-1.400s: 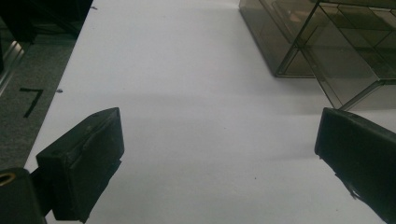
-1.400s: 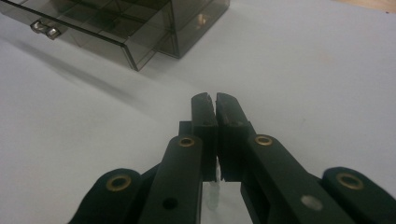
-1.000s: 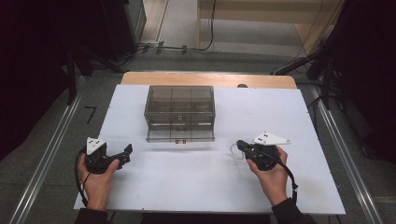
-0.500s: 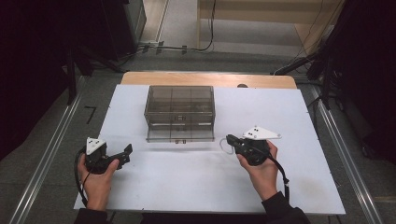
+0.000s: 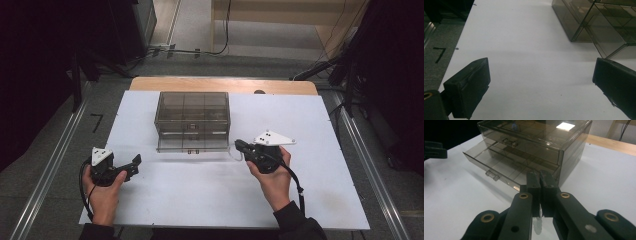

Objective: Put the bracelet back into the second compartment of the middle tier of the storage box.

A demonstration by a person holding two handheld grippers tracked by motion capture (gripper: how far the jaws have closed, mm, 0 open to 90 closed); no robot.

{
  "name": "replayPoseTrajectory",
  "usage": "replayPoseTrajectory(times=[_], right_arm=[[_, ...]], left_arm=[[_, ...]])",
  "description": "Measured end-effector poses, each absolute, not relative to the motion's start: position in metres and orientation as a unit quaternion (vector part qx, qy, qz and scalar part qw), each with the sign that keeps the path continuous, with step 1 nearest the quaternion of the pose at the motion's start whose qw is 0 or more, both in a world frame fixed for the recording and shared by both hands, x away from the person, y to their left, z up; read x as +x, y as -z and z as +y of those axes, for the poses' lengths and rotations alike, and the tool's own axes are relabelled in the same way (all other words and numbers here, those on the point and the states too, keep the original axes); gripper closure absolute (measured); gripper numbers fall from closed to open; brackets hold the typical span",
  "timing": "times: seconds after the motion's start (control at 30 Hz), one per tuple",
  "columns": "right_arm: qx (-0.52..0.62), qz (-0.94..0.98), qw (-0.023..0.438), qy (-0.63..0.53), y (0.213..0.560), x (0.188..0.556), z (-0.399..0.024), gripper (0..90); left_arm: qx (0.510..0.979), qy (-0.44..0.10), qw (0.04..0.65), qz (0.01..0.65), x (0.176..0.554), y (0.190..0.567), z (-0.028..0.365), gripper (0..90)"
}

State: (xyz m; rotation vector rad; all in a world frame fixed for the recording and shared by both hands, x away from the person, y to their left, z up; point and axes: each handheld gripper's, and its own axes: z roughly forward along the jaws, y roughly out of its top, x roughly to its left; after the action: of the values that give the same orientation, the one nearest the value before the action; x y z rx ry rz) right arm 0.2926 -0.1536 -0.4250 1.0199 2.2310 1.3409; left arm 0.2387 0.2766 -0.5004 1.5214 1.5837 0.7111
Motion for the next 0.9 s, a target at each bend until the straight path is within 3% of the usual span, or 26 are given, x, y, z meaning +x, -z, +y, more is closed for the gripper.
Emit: replayPoseTrajectory(times=[0.9], right_arm=[[0.349, 0.78, 0.165, -0.493, 0.419, 0.301, -0.123, 85.1]], left_arm=[[0.604, -0.281, 0.406, 0.626, 0.239, 0.501, 0.277, 1.7]])
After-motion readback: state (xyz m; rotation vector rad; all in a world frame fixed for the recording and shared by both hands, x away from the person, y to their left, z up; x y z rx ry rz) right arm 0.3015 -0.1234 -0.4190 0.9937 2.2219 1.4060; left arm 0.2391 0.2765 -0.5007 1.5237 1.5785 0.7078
